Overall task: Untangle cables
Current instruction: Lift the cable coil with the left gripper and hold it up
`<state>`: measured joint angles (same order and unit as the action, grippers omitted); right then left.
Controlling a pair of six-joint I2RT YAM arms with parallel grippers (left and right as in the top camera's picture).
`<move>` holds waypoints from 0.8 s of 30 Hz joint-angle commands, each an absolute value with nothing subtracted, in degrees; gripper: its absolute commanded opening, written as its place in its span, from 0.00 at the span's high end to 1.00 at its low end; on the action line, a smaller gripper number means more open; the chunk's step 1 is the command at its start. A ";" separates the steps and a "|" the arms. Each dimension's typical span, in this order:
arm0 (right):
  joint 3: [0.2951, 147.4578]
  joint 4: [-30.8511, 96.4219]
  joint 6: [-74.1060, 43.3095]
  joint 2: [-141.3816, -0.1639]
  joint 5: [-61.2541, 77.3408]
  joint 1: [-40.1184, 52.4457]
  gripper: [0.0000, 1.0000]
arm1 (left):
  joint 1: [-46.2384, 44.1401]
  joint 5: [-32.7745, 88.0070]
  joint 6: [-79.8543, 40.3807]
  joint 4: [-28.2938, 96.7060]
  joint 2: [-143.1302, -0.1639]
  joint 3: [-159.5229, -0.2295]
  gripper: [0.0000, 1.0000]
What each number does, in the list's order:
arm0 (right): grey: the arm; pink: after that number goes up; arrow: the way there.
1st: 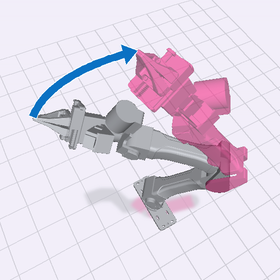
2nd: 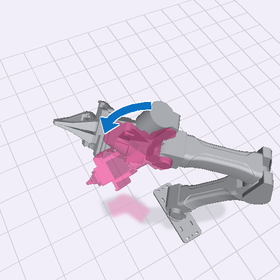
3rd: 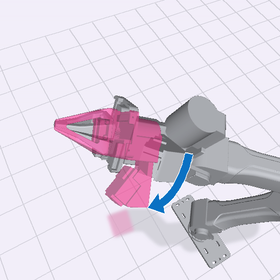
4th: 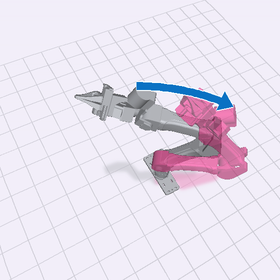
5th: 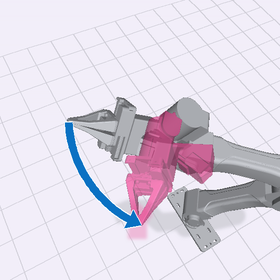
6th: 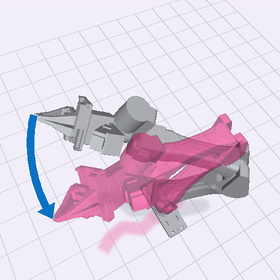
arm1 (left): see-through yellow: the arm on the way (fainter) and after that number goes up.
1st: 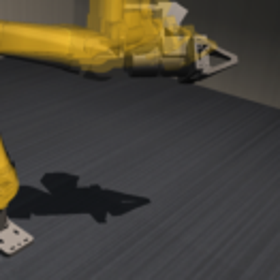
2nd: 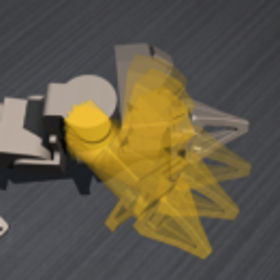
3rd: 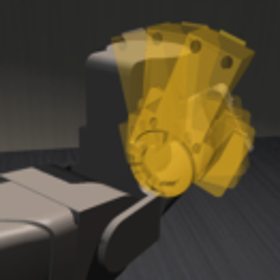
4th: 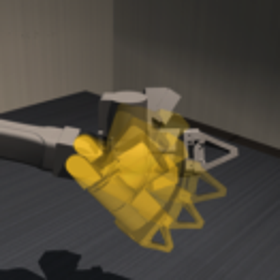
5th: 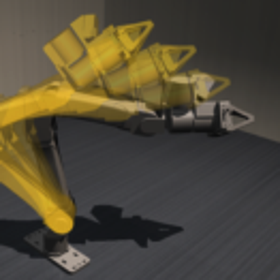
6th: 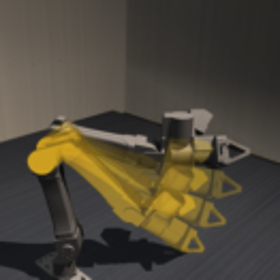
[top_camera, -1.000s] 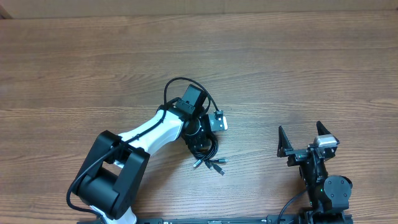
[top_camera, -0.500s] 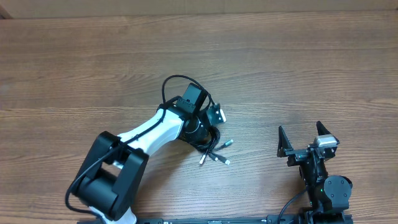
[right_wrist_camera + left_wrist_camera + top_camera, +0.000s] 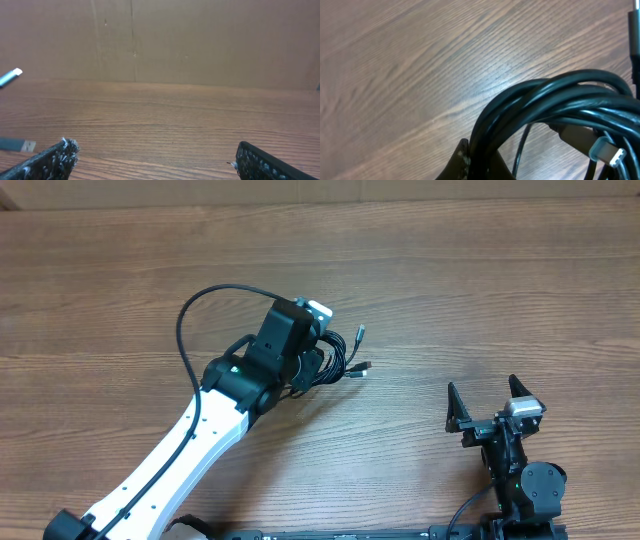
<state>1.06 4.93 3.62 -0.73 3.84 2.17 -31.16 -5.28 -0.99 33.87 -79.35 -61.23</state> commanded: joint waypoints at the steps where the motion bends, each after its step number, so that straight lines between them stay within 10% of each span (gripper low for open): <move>1: 0.47 4.60 3.25 -0.19 3.51 1.85 0.00 | -31.16 -4.75 -13.32 36.25 -76.51 -62.43 0.96; 24: 0.47 4.60 3.25 -0.19 3.51 1.85 0.00 | -31.16 1.08 -27.03 43.72 -76.01 -62.41 0.96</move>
<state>1.06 4.91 3.62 -0.73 3.81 2.17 -31.16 0.43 -25.91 43.77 -77.25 -61.23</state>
